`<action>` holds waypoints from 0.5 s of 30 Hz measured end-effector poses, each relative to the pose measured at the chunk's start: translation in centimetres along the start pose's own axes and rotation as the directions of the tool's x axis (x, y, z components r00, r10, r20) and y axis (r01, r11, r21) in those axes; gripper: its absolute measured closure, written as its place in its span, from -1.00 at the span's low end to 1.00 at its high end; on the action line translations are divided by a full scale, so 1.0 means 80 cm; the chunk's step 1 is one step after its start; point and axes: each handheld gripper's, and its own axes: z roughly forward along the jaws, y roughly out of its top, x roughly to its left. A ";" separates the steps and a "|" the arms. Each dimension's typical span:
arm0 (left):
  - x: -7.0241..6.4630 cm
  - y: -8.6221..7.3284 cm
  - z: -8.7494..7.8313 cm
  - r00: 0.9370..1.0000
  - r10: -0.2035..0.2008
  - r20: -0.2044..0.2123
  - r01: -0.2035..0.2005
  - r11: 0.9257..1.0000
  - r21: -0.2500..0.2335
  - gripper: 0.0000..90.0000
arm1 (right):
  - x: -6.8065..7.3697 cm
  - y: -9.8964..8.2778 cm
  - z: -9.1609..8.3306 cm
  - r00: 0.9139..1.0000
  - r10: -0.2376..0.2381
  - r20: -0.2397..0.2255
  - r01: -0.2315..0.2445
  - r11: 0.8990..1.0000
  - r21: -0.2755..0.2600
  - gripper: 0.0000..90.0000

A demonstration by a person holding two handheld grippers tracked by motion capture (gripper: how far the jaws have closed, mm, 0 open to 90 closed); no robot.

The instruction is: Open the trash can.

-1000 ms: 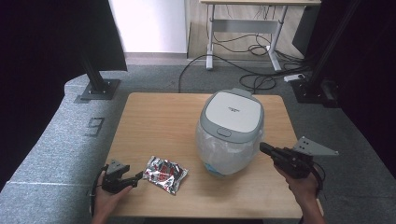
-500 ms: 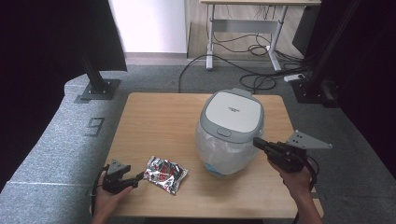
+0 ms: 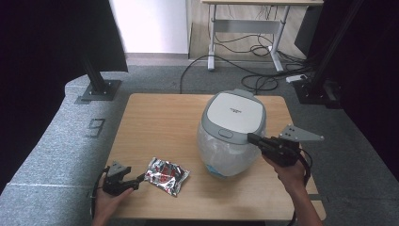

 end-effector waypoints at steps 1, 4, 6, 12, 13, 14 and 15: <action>0.000 0.000 0.000 1.000 0.000 0.000 0.000 1.000 0.000 -0.33 | 0.000 0.000 0.000 1.000 0.000 0.000 0.000 1.000 0.000 0.99; 0.001 -0.001 0.001 1.000 -0.002 -0.004 0.002 1.000 0.005 -0.33 | 0.001 0.004 0.008 1.000 -0.001 -0.006 0.001 1.000 0.000 0.93; 0.001 -0.001 0.001 1.000 -0.001 -0.004 0.001 1.000 0.006 -0.33 | 0.001 0.004 0.010 1.000 0.006 -0.012 -0.006 1.000 -0.002 0.91; 0.000 -0.001 0.001 1.000 0.002 -0.004 -0.002 1.000 0.008 -0.32 | 0.003 0.007 0.020 1.000 -0.007 -0.026 0.007 1.000 0.001 0.99; 0.000 -0.001 0.001 1.000 0.002 -0.003 -0.002 1.000 0.008 -0.32 | 0.004 0.007 0.022 1.000 -0.012 -0.027 0.012 1.000 0.004 0.99; 0.000 -0.001 0.001 1.000 0.003 -0.004 -0.003 1.000 0.009 -0.32 | 0.006 0.008 0.024 0.999 -0.017 -0.030 0.018 1.000 0.007 0.99; 0.000 -0.001 0.001 1.000 0.003 -0.004 -0.003 1.000 0.009 -0.32 | 0.006 0.008 0.024 0.999 -0.017 -0.030 0.018 1.000 0.007 0.99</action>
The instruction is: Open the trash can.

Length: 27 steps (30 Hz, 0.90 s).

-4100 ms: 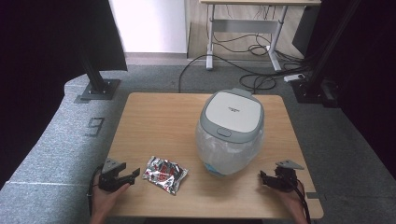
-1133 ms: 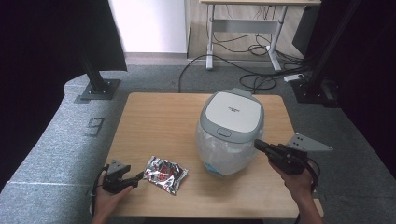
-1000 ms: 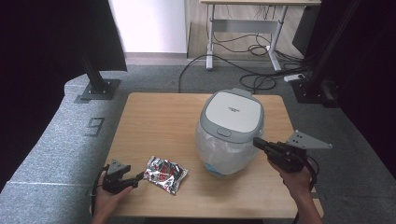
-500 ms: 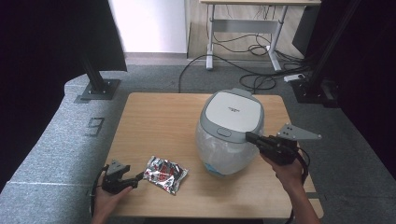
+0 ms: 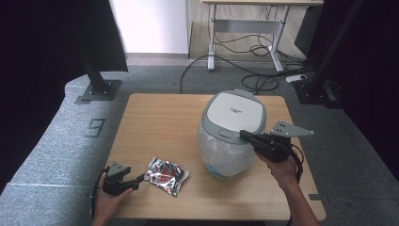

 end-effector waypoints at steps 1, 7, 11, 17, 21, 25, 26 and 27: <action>0.000 0.000 0.000 1.000 0.000 0.001 0.000 1.000 0.000 -0.32 | 0.003 0.002 0.004 1.000 -0.010 -0.005 0.010 1.000 0.003 0.99; 0.001 0.000 0.000 1.000 0.000 -0.001 0.000 1.000 0.002 -0.32 | 0.009 0.009 0.015 1.000 -0.022 -0.018 0.022 1.000 -0.008 0.99; 0.001 0.000 -0.001 1.000 -0.001 -0.001 0.001 1.000 0.000 -0.32 | 0.007 0.011 0.023 1.000 -0.001 -0.027 0.001 1.000 -0.017 0.99; 0.001 0.000 0.000 1.000 0.000 -0.002 0.000 1.000 0.003 -0.32 | 0.009 0.010 0.032 1.000 -0.003 -0.027 0.003 1.000 -0.007 0.99; 0.001 0.000 0.000 1.000 0.002 -0.003 -0.002 1.000 0.004 -0.32 | 0.012 0.010 0.036 0.999 -0.013 -0.031 0.014 1.000 0.003 0.99; 0.000 0.000 0.000 1.000 0.001 -0.004 -0.001 1.000 0.006 -0.32 | 0.015 0.011 0.036 0.999 -0.029 -0.019 0.029 1.000 0.011 1.00; 0.000 0.000 0.000 1.000 0.001 -0.003 -0.001 1.000 0.005 -0.32 | 0.015 0.011 0.036 0.999 -0.032 -0.019 0.032 0.999 0.012 0.99; 0.000 0.000 -0.001 1.000 0.000 -0.004 0.000 1.000 0.005 -0.32 | 0.016 0.011 0.036 0.999 -0.035 -0.017 0.035 0.999 0.011 1.00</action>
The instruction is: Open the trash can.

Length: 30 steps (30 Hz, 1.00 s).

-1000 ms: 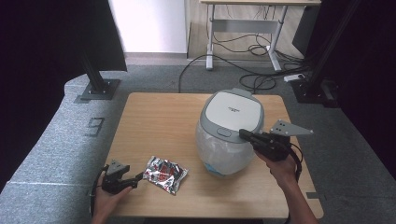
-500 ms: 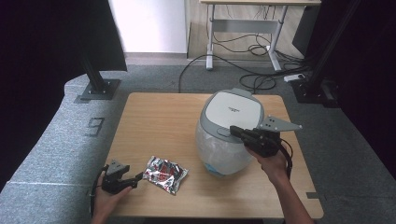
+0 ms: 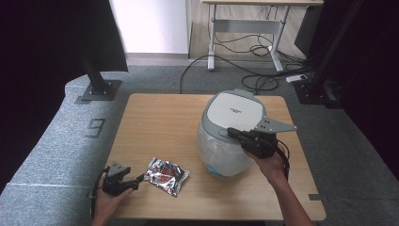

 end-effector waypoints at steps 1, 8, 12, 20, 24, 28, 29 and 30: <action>0.000 0.000 0.000 1.000 0.000 0.000 0.000 1.000 0.000 -0.32 | 0.000 0.000 0.000 1.000 -0.006 0.001 0.006 1.000 0.000 1.00; 0.000 0.000 0.000 1.000 -0.001 -0.002 0.001 1.000 0.002 -0.32 | 0.002 -0.001 0.000 1.000 -0.017 0.006 0.017 1.000 0.003 1.00; 0.000 0.000 0.000 1.000 -0.003 -0.004 0.003 1.000 0.005 -0.32 | 0.003 -0.002 0.000 1.000 -0.024 0.010 0.024 1.000 -0.001 1.00; 0.000 0.000 0.000 1.000 -0.004 -0.002 0.004 1.000 0.001 -0.32 | 0.006 -0.003 0.000 1.000 -0.029 0.009 0.029 1.000 0.004 1.00; 0.000 0.000 0.000 1.000 -0.002 -0.003 0.002 1.000 0.004 -0.32 | 0.005 -0.002 0.000 1.000 -0.024 0.003 0.024 1.000 0.008 1.00; 0.001 0.000 0.001 1.000 -0.004 -0.003 0.004 1.000 0.005 -0.32 | 0.004 -0.002 -0.003 0.999 -0.029 0.019 0.029 1.000 -0.003 1.00; 0.001 0.000 0.001 1.000 -0.004 -0.003 0.004 1.000 0.005 -0.32 | 0.003 -0.002 -0.004 0.999 -0.029 0.027 0.030 1.000 -0.009 1.00; 0.001 0.000 0.001 1.000 -0.003 -0.004 0.003 1.000 0.005 -0.32 | 0.000 -0.003 -0.007 0.999 -0.017 0.031 0.018 1.000 -0.025 1.00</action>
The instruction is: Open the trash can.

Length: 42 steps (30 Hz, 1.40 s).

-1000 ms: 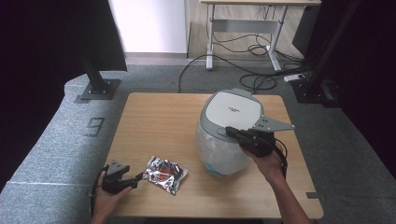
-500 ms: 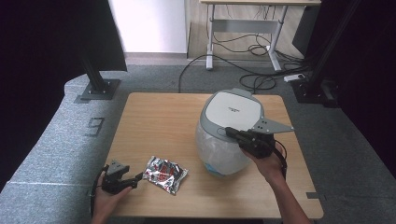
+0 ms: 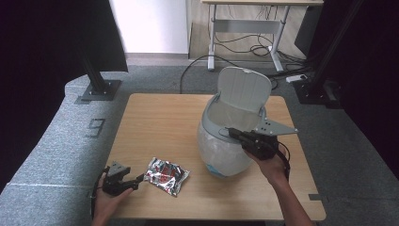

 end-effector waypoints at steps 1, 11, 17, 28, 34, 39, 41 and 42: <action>0.000 0.000 0.000 1.000 0.000 0.000 0.000 1.000 0.000 -0.32 | -0.002 0.000 -0.003 1.000 0.006 0.000 -0.006 1.000 -0.015 1.00; -0.001 0.001 0.000 1.000 0.004 0.001 -0.004 1.000 -0.001 -0.32 | 0.001 -0.019 -0.057 0.998 -0.021 0.063 0.025 0.998 -0.060 0.99; -0.002 0.001 0.002 1.000 0.010 0.000 -0.010 1.000 0.007 -0.31 | -0.014 -0.049 -0.086 0.995 0.023 0.100 -0.016 0.997 -0.076 0.99; -0.003 0.000 0.003 1.000 0.015 0.001 -0.015 1.000 0.012 -0.32 | -0.042 -0.125 -0.094 0.985 0.071 0.155 -0.069 0.997 -0.015 0.99; -0.003 0.000 0.004 1.000 0.017 0.000 -0.017 1.000 0.018 -0.32 | -0.059 -0.167 -0.084 0.978 0.115 0.173 -0.122 0.992 0.030 0.94; -0.004 0.000 0.004 1.000 0.027 0.000 -0.027 0.999 0.019 -0.32 | -0.067 -0.192 -0.074 0.973 0.129 0.194 -0.146 0.986 0.077 0.85; -0.004 0.000 0.004 1.000 0.029 0.001 -0.029 0.999 0.018 -0.30 | -0.068 -0.198 -0.072 0.971 0.135 0.198 -0.155 0.984 0.088 0.82; -0.004 0.001 0.003 1.000 0.030 0.002 -0.030 0.999 0.017 -0.30 | -0.069 -0.203 -0.070 0.970 0.137 0.201 -0.159 0.983 0.098 0.78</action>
